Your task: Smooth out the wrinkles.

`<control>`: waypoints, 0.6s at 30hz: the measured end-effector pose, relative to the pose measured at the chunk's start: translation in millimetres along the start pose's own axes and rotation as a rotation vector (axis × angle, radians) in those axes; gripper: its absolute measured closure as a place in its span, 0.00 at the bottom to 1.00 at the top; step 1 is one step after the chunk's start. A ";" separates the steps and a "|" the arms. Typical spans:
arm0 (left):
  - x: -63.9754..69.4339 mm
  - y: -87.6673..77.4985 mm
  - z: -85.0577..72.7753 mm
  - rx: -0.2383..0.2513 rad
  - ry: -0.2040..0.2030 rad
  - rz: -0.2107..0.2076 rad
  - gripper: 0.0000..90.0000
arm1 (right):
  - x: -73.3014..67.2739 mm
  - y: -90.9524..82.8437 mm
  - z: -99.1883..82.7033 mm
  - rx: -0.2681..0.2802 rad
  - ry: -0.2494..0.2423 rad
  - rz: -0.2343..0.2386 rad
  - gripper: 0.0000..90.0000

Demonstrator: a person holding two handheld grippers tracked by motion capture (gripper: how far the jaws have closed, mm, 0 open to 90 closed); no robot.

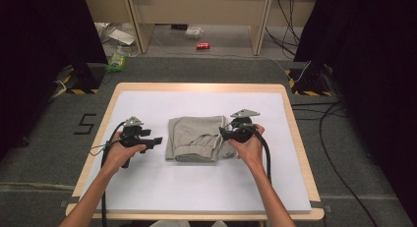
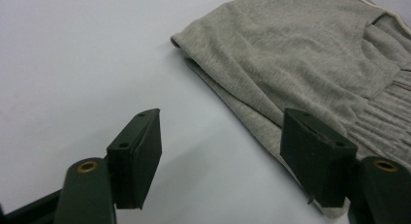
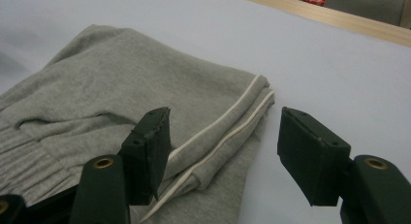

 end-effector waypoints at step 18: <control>16.7 -21.3 -23.1 -0.003 0.026 -0.013 0.22 | -13.9 -14.9 -26.1 -0.012 0.001 0.030 0.37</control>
Point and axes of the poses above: each handheld gripper's, and its own axes: y roughly forward along the jaws, z roughly out of its top, x roughly to its right, the point moved 9 cm from there along y, roughly forward along the jaws, and after that the axes turned 12 degrees about z, right-handed, at the moved point
